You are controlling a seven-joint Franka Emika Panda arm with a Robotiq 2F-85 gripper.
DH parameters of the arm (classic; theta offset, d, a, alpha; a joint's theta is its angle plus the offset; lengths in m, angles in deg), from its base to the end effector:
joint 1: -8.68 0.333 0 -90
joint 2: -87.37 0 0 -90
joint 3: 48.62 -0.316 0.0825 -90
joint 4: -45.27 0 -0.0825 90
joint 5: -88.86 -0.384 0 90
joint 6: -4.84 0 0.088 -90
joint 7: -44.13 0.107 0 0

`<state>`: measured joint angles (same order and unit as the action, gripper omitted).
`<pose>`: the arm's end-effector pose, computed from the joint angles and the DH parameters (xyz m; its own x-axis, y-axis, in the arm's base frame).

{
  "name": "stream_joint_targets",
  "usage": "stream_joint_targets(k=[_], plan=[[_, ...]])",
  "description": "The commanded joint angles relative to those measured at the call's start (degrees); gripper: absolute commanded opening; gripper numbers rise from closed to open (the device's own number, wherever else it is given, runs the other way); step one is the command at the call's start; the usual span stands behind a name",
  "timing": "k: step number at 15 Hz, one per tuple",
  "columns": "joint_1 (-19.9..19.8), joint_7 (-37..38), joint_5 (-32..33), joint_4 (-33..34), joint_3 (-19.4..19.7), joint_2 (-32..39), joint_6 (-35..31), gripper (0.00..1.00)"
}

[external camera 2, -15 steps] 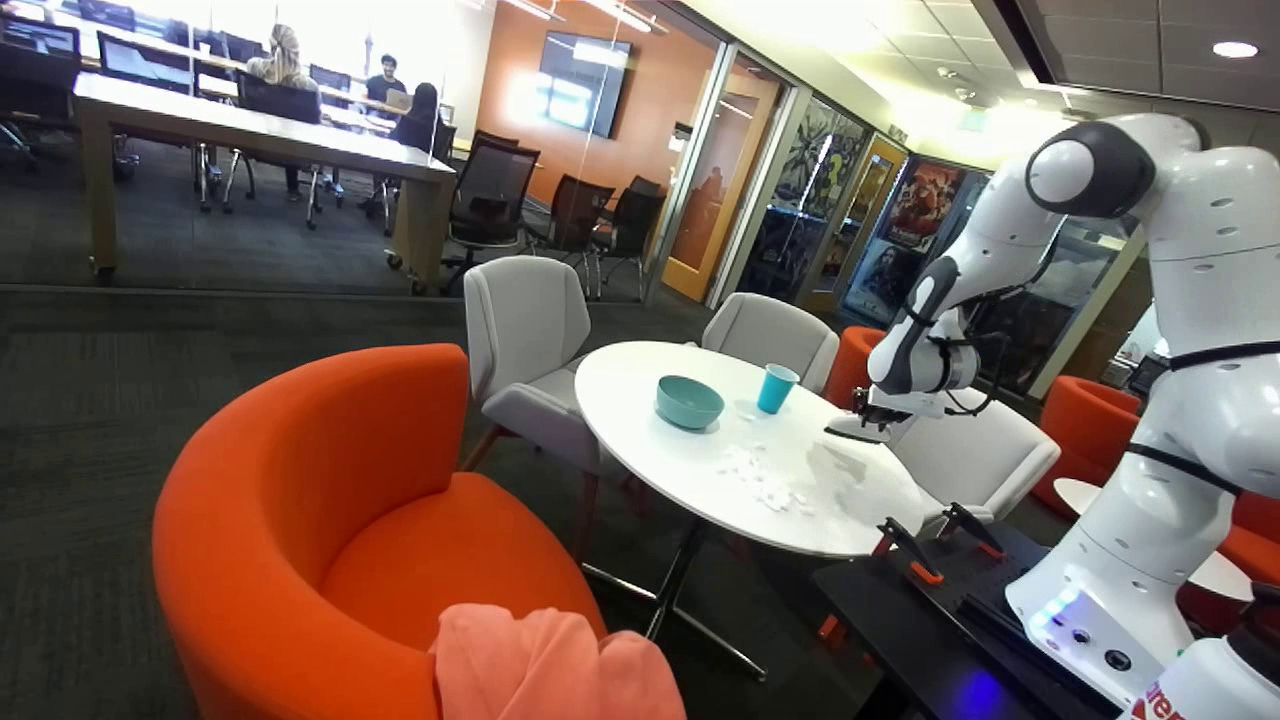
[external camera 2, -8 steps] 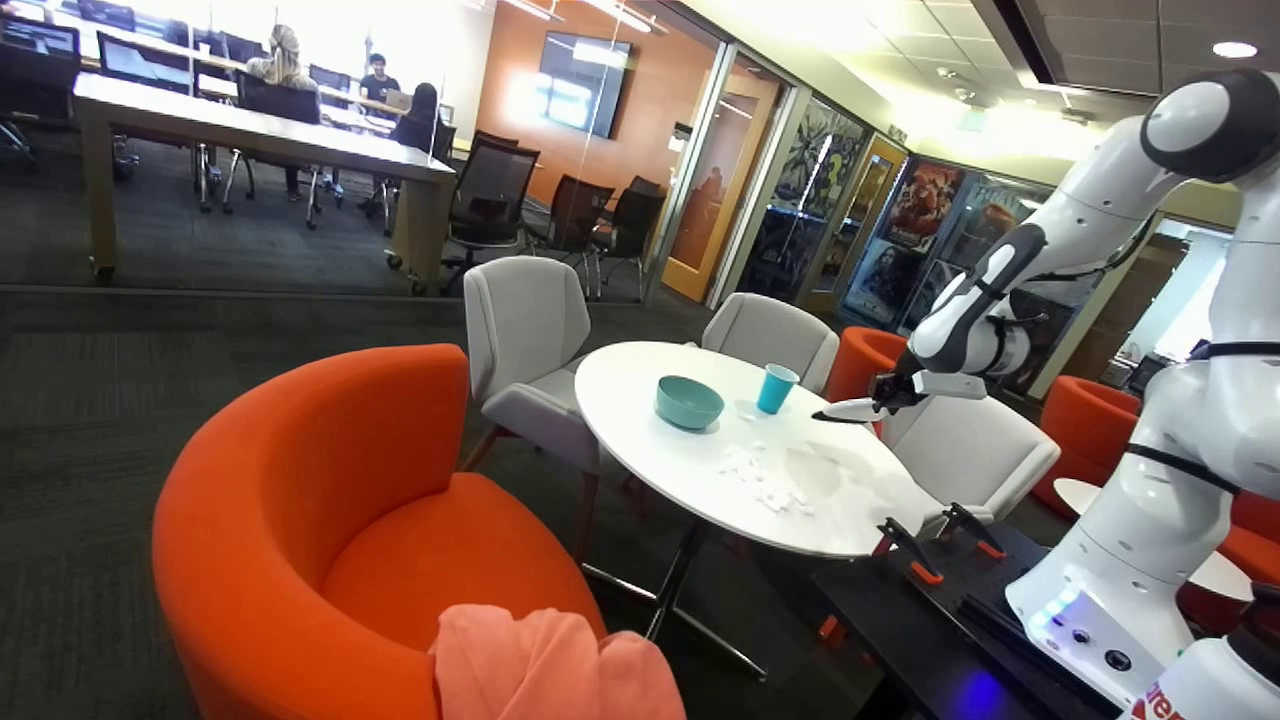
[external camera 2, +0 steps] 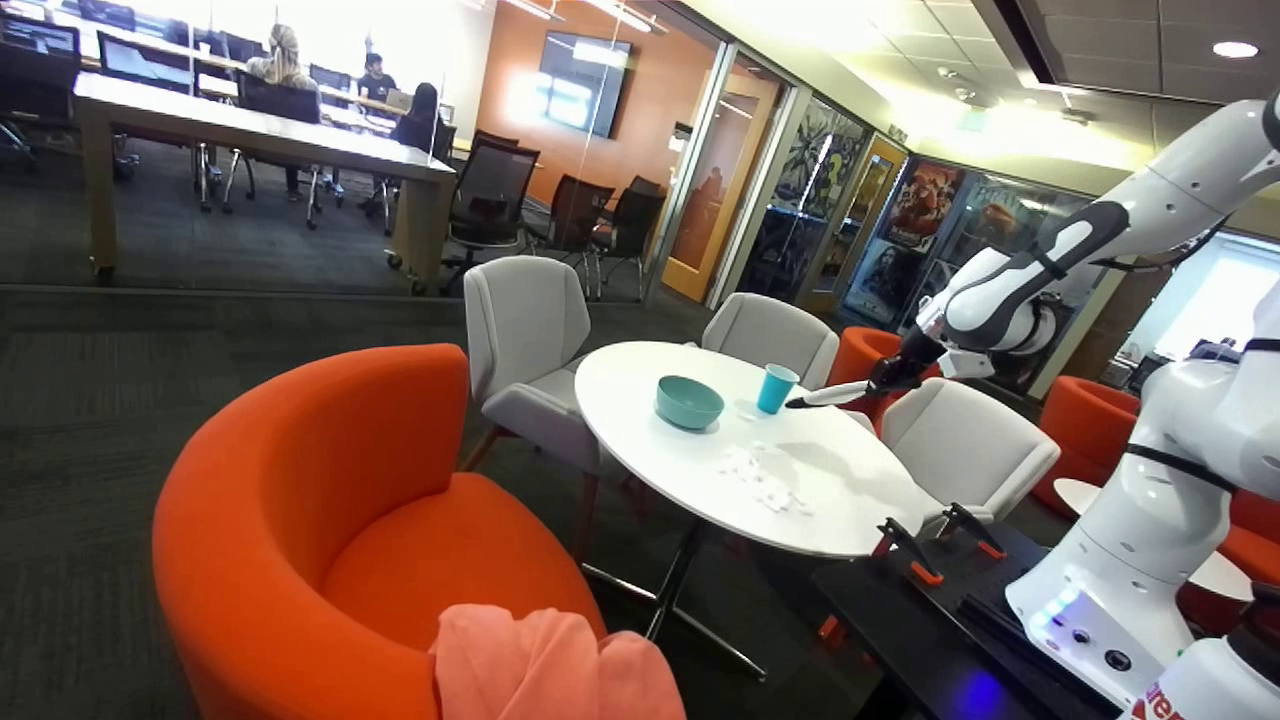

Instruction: Use the brush to sweep the white objects to the right side of the table

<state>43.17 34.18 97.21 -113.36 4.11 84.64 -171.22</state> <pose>0.4005 -0.1164 0.2579 0.9475 0.0060 0.3198 -0.0192 -0.9969 0.0757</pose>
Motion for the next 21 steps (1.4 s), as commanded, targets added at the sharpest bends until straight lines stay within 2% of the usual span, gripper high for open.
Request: stream_joint_targets(k=[1, 4, 5, 6, 9, 13, 16, 17, 18, 19, 20, 21], plan=[[-0.02, -0.67, 0.29, -0.05, 0.00, -1.55, 0.96, 0.39], [-0.15, -1.48, 0.35, -0.13, 0.03, -3.26, 1.69, 0.39], [2.77, -6.43, -1.93, -0.51, 2.17, -8.34, 4.97, 0.14], [5.08, -10.73, -3.17, -0.40, 3.66, -11.47, 6.65, 0.14], [8.15, -18.11, -2.85, -0.46, 6.32, -15.35, 9.25, 0.14], [8.90, -27.92, -0.57, -0.02, 8.04, -21.47, 17.31, 0.14], [9.62, -34.95, -0.29, -0.22, 7.91, -24.23, 22.25, 0.14], [7.49, -39.91, -4.45, -0.45, 4.37, -23.65, 23.59, 0.14], [10.88, -39.91, -1.44, -0.25, 7.46, -25.12, 24.85, 0.14], [9.36, -45.42, -6.45, -0.26, 4.02, -23.63, 25.86, 0.14], [11.28, -48.16, -8.34, 0.04, 4.37, -23.27, 26.80, 0.14], [6.90, -46.27, -9.32, -0.36, 1.87, -21.60, 24.97, 0.39]])
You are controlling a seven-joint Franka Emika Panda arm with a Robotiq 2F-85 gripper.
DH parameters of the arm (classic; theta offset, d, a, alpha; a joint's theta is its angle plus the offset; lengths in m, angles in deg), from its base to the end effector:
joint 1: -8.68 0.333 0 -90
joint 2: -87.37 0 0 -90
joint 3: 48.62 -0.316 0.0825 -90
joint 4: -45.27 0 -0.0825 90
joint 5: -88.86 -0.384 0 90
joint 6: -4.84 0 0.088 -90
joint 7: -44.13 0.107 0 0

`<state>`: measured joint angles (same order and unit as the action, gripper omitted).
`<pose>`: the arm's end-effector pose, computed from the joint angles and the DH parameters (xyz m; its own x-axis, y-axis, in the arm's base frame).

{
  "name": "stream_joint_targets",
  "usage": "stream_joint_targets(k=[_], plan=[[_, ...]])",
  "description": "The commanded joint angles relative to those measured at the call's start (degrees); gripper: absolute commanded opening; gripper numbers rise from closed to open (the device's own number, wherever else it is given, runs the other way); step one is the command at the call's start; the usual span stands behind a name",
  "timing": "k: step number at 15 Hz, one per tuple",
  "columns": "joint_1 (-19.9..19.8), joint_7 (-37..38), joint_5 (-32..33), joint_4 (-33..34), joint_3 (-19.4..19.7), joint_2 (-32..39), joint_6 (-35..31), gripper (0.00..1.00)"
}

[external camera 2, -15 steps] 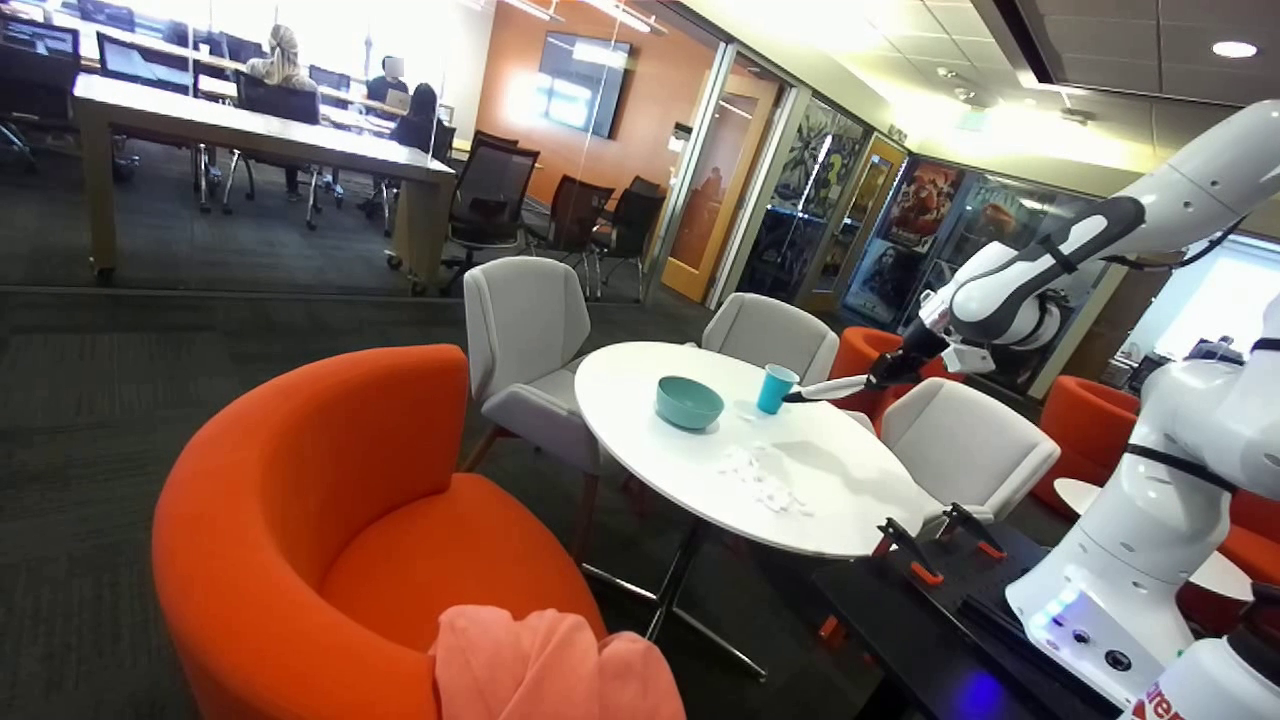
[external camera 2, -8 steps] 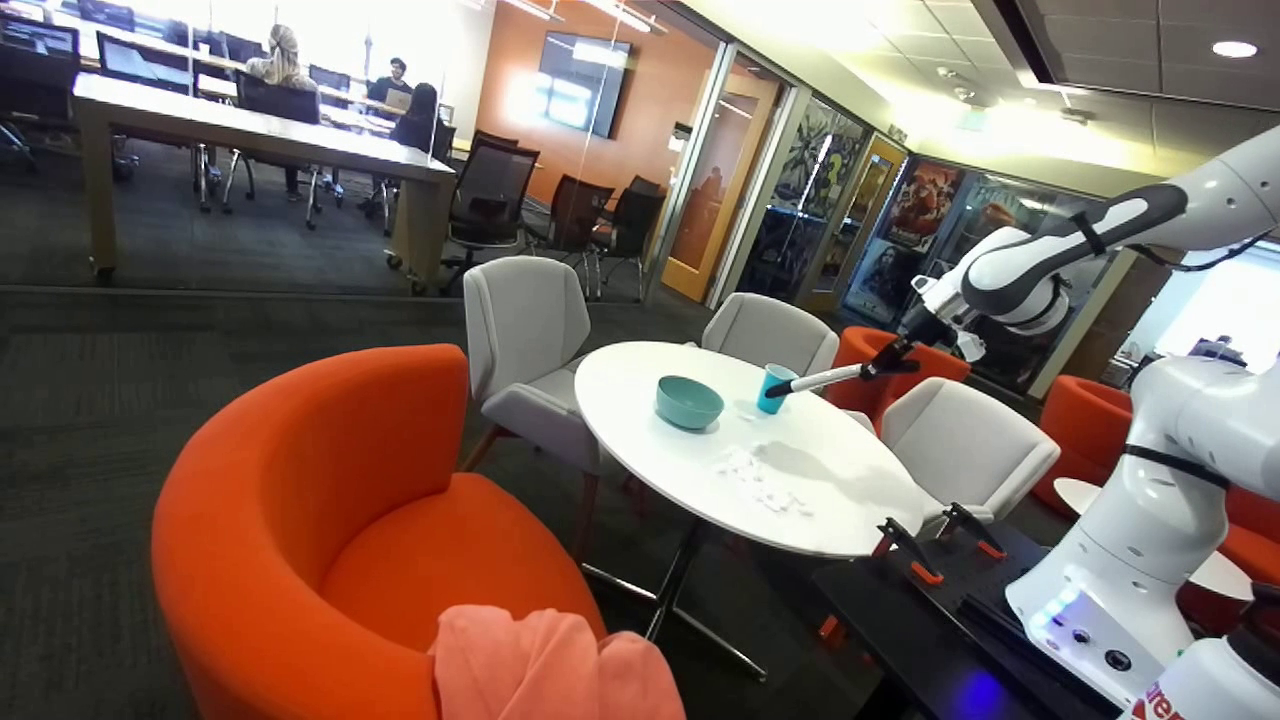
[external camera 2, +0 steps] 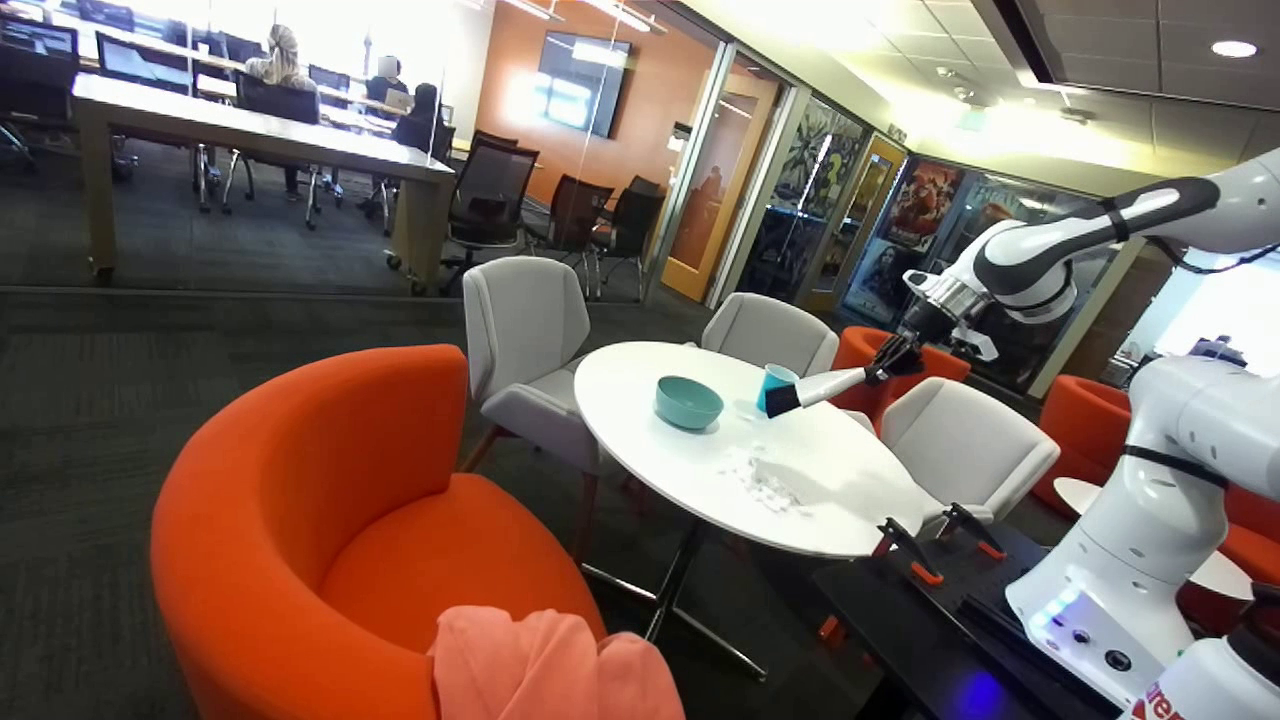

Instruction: Use the brush to sweep the white objects to the right side of the table

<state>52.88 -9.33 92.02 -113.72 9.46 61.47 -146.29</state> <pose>0.3861 -0.0612 0.3011 0.6900 0.6354 0.3468 0.7015 -0.7050 -0.1040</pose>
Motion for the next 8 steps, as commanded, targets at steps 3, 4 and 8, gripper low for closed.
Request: stream_joint_targets(k=[3, 4, 8], plan=[[-1.30, -5.67, -5.92, 0.00, -4.10, 1.64, 0.90, 0.39], [-1.18, -5.67, -5.93, 0.00, -4.19, 1.71, 0.91, 0.39], [1.75, -10.09, -7.74, -0.01, -4.05, 4.50, -3.80, 0.14]])
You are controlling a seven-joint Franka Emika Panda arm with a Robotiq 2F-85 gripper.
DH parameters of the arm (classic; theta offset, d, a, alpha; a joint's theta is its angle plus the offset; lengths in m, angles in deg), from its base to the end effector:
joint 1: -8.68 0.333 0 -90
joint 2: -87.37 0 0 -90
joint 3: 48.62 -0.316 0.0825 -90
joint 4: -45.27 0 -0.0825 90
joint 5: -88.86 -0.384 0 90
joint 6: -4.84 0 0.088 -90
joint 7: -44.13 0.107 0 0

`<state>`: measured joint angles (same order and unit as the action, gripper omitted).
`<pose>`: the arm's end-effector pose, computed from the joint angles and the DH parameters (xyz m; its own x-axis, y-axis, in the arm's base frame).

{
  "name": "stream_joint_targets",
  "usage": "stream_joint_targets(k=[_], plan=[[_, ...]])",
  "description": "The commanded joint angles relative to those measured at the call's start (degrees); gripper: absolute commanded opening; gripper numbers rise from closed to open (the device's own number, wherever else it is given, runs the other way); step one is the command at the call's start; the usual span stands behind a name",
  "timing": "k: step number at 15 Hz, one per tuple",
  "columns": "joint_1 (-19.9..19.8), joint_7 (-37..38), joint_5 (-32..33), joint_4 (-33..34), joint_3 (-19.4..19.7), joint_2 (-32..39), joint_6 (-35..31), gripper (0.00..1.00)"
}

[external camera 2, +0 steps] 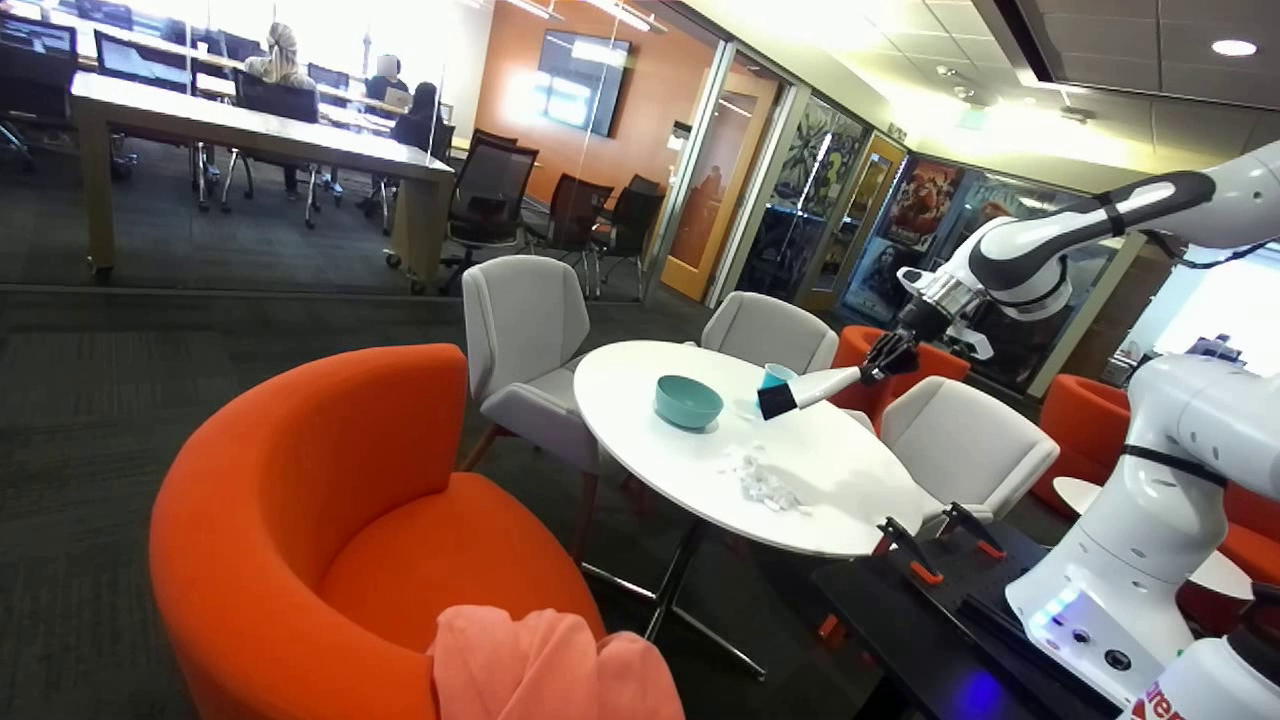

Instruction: Use the brush to sweep the white objects to the right side of the table

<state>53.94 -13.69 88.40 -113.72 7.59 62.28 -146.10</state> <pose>0.3881 -0.0446 0.3012 0.6393 0.6808 0.3575 0.7513 -0.6521 -0.1018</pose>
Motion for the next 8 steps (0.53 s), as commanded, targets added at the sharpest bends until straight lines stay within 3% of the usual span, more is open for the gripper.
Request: stream_joint_targets(k=[1, 2, 8], plan=[[1.55, -8.78, -5.14, -0.01, -2.17, 4.47, -5.05, 0.14], [5.51, -10.45, -2.23, -0.03, 1.49, 3.97, -5.19, 0.14], [16.74, -25.36, -4.03, -0.07, 9.61, 9.19, -9.67, 0.14]])
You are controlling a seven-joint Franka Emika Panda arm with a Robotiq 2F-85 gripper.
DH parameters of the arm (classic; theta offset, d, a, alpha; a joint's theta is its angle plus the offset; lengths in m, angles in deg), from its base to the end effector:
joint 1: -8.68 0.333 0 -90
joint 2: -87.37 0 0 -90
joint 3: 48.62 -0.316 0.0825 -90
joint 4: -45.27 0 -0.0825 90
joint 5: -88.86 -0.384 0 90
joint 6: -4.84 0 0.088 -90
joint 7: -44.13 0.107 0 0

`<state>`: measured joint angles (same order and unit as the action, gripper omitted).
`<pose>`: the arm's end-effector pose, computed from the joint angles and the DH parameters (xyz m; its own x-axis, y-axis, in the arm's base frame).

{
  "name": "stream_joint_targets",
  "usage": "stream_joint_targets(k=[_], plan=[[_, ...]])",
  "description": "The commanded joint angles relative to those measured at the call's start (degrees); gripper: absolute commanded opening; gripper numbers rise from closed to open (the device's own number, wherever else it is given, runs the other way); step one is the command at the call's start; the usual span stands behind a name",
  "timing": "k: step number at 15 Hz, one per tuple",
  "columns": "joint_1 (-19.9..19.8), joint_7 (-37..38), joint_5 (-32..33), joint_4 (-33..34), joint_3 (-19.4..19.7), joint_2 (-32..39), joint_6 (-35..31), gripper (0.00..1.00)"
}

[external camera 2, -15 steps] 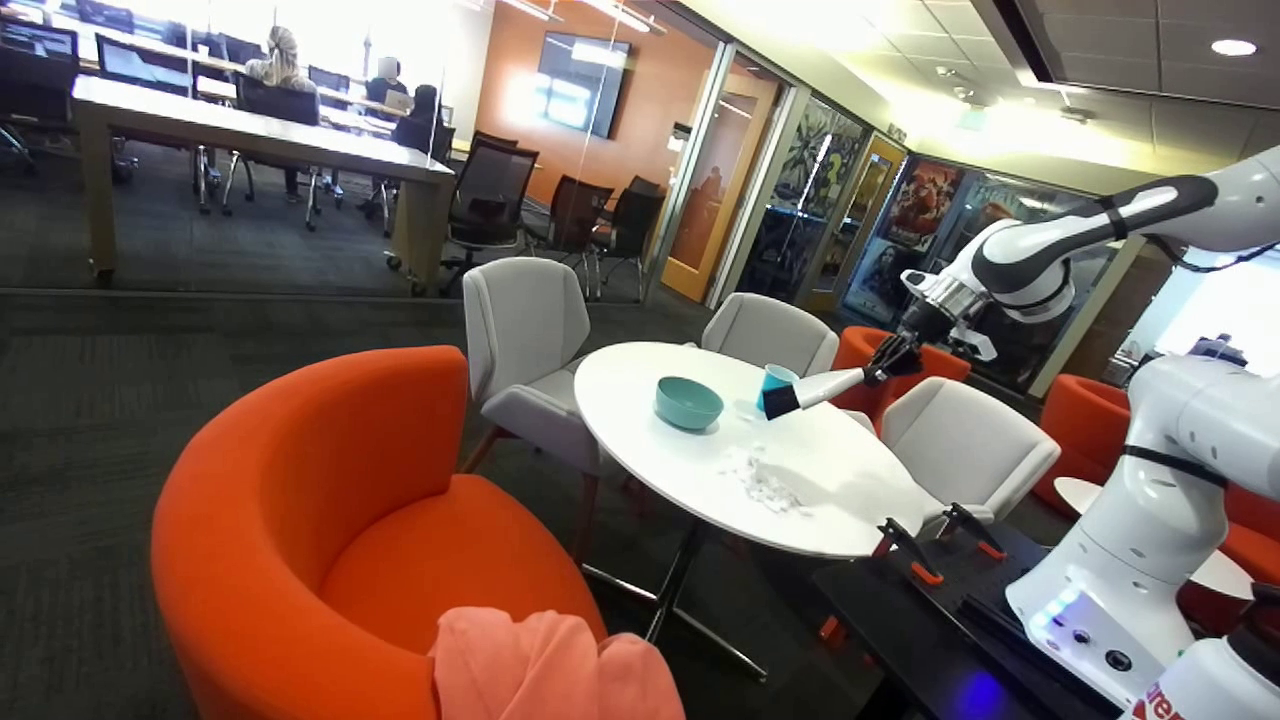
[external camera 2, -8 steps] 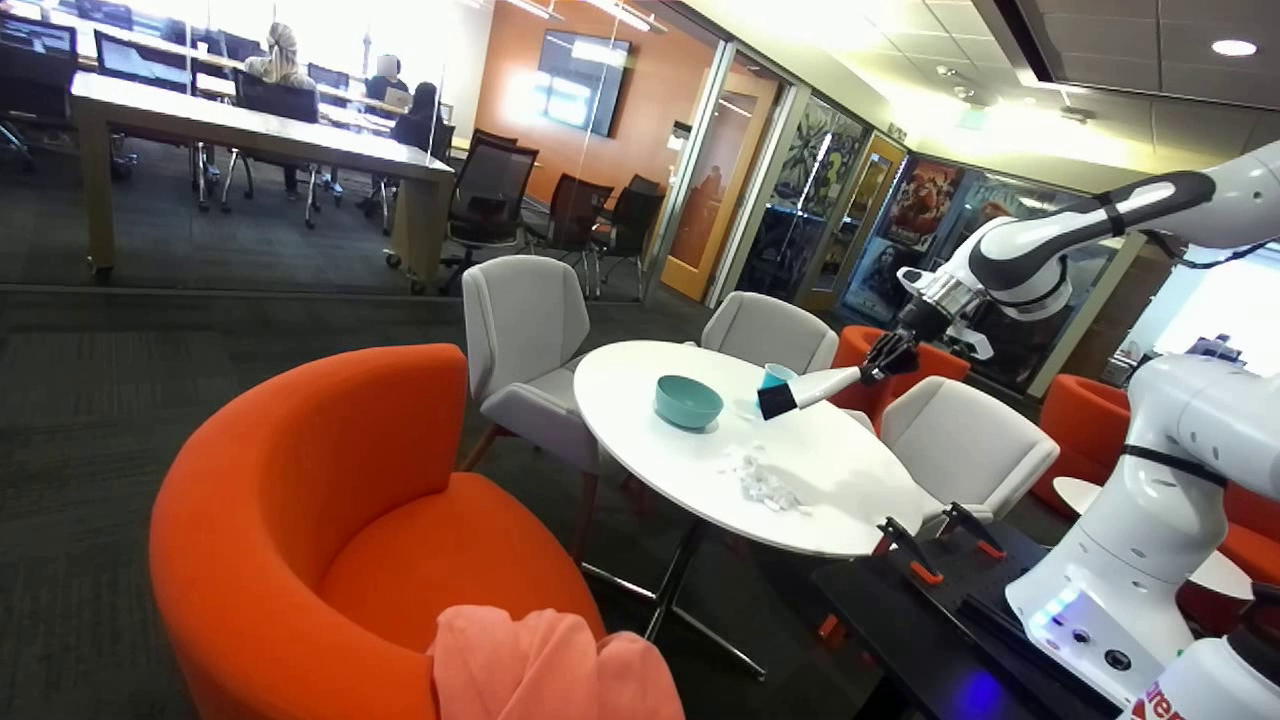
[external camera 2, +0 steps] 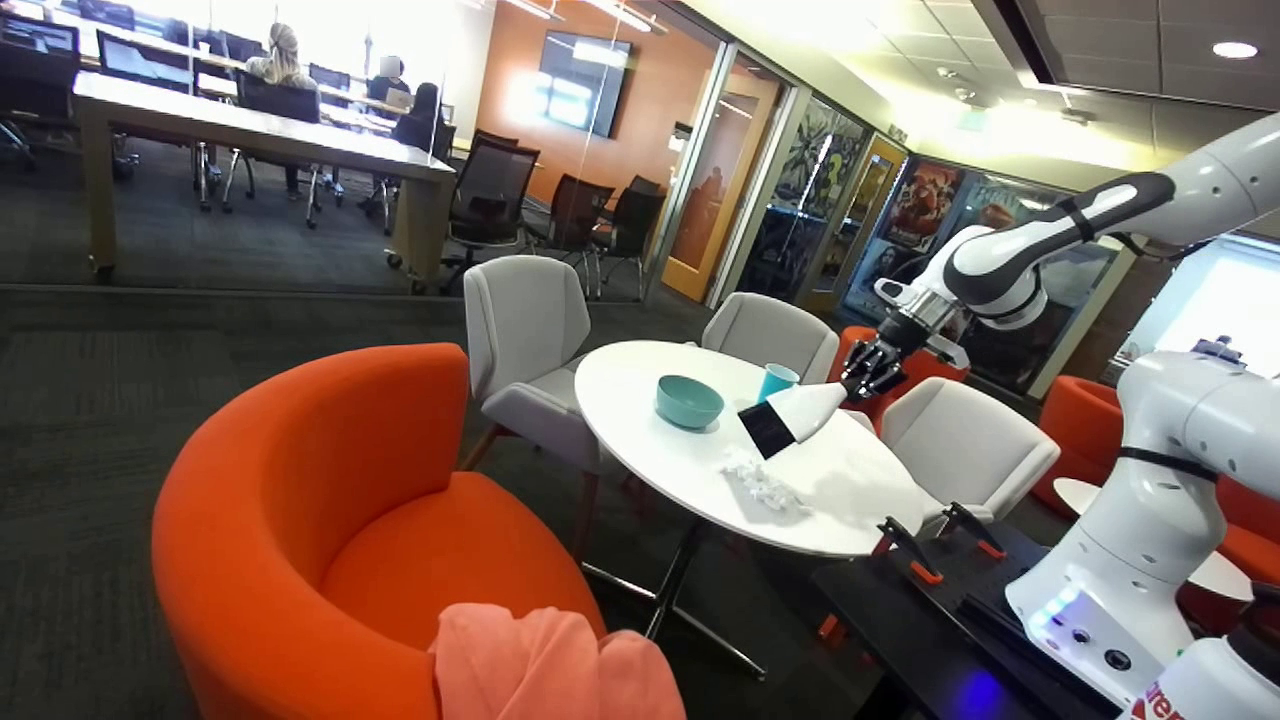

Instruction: Use the brush to sweep the white objects to the right side of the table

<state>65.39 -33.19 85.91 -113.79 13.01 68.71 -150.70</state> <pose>0.3933 -0.0085 0.2712 0.3186 0.8937 0.3159 0.9407 -0.3391 0.0107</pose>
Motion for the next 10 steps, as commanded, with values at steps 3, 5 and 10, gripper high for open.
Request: stream_joint_targets(k=[3, 5, 10], plan=[[10.27, -9.12, -2.11, 0.07, 9.45, 4.45, -9.41, 0.14], [8.47, -7.00, -0.54, -0.01, 8.18, 3.31, -7.08, 0.39], [11.71, -9.56, -0.88, 0.39, 11.06, 4.17, -7.56, 0.14]])
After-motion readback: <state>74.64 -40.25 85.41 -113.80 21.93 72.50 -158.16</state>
